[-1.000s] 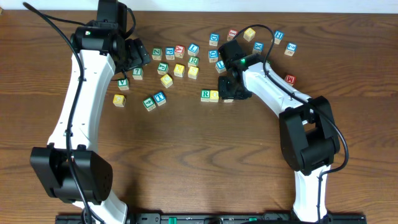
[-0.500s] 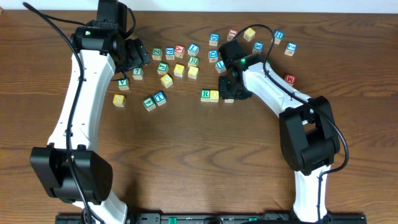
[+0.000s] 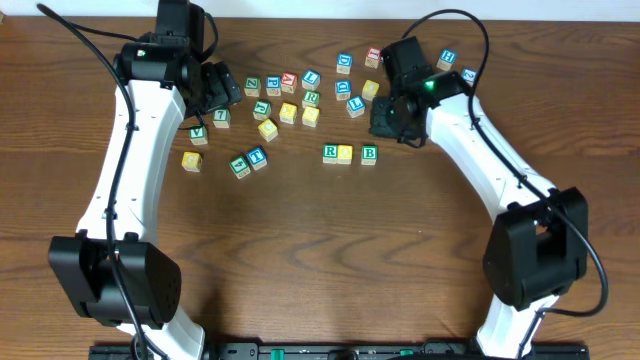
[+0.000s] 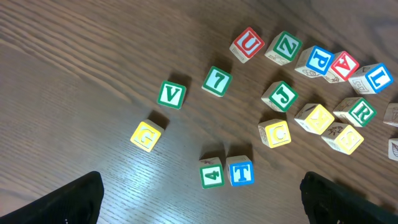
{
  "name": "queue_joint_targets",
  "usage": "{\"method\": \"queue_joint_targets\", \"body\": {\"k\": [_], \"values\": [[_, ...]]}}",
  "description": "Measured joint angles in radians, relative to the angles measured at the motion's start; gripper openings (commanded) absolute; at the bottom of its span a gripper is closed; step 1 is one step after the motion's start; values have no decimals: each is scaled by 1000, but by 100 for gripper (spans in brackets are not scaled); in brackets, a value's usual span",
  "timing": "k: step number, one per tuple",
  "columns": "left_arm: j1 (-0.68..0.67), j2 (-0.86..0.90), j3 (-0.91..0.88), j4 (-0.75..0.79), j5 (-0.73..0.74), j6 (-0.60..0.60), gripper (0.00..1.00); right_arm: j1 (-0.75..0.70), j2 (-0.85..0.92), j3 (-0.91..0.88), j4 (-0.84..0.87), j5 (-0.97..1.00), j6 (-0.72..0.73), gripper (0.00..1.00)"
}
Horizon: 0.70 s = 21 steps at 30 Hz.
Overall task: Spell out ROBOT
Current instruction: 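Set the B block right of the O block and open the right gripper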
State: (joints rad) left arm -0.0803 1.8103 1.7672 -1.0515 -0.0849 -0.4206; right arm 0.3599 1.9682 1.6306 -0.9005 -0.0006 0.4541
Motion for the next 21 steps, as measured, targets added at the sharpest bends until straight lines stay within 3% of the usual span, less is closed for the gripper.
{"method": "queue_joint_targets", "body": {"k": [4,12,21], "values": [[0,0,0,0,0,0,100,-20,69,-4,-9,2,11,1],[0,0,0,0,0,0,100,-24,189,-11,-8,-12,17,1],[0,0,0,0,0,0,100,-24,201,-11,10,-54,16,1]]}}
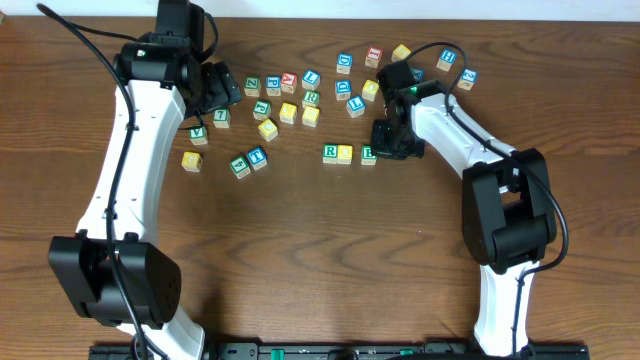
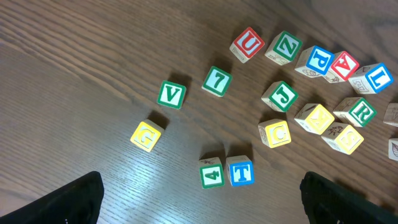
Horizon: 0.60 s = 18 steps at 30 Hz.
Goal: Spell out ROBOT
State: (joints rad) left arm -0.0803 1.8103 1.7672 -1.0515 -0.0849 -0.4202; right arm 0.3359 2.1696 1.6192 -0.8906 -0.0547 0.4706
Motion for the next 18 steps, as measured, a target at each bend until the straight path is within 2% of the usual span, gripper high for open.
{"method": "queue_joint_targets", "body": {"k": [18], "values": [[0,0,0,0,0,0,100,37,0,0,13,-40,-1,1]]}}
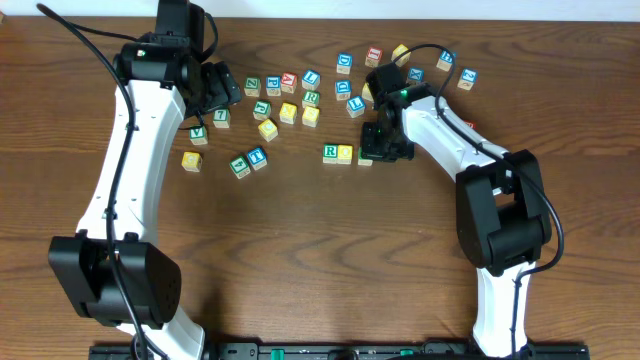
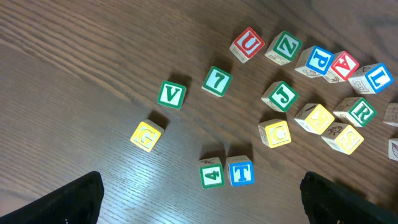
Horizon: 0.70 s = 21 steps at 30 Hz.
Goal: Spell out ROBOT
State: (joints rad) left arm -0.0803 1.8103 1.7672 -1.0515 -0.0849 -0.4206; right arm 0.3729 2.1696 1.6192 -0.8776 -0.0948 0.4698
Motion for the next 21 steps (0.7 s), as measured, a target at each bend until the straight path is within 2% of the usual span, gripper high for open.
{"method": "queue_joint_targets", "body": {"k": [21], "values": [[0,0,0,0,0,0,100,26,0,0,35,-14,0,2]]}}
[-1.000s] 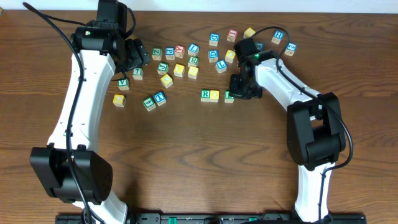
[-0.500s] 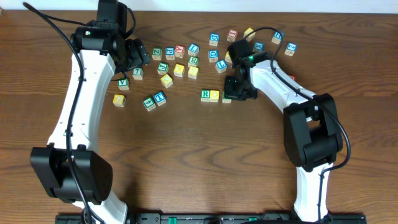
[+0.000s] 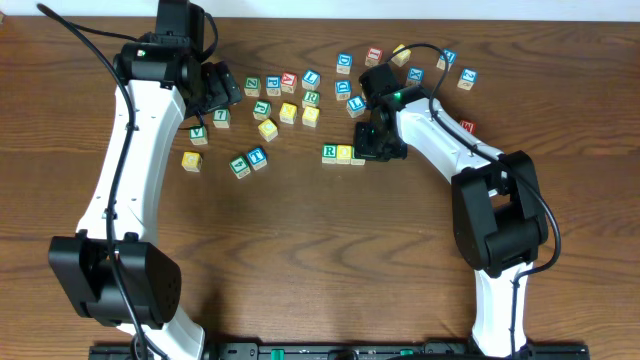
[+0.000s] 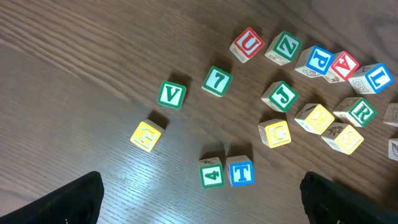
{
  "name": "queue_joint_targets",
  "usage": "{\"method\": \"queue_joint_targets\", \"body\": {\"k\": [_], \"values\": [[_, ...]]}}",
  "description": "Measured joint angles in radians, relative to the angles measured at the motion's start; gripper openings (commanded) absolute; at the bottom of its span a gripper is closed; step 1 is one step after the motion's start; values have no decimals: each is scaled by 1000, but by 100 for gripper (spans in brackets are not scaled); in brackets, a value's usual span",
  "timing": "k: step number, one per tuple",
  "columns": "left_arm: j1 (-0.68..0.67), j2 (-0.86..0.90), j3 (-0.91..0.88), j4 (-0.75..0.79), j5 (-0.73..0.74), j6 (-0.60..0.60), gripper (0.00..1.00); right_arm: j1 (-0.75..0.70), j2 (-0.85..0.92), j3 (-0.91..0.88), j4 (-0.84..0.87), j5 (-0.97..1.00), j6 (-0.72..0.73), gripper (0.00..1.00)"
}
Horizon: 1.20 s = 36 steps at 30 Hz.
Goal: Spell out ROBOT
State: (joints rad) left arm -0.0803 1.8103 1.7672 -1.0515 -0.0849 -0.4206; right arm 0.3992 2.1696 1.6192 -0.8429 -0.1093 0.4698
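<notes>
On the overhead view a green R block and a yellow O block sit side by side mid-table. My right gripper is down right beside the O, covering the B block, of which only a sliver shows; its jaws are hidden. A blue T block lies next to a green 4 block. My left gripper hangs open above the left cluster, nothing between its fingers.
Loose blocks are scattered: G, V, 7, U, Z, P, J, C, a second R. More blocks lie along the far edge by the right arm.
My right gripper has shifted slightly left, and the B block under it now sits against the O block. The left arm and its blocks have not changed.
R, O and B lay in a row with a gap before B, my right gripper raised behind them. Then the gripper was down beside B, then over it. Now B touches O. The left gripper stayed open and still.
</notes>
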Motion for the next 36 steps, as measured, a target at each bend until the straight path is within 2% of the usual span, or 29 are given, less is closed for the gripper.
{"method": "queue_joint_targets", "body": {"k": [6,16,26,36], "values": [[0,0,0,0,0,0,100,0,0,0,2,0,0,6],[0,0,0,0,0,0,100,-23,-5,34,-45,0,-69,20],[0,0,0,0,0,0,100,-87,-89,315,-202,-3,-170,29],[0,0,0,0,0,0,100,-111,-102,541,-322,-4,-232,38]]}}
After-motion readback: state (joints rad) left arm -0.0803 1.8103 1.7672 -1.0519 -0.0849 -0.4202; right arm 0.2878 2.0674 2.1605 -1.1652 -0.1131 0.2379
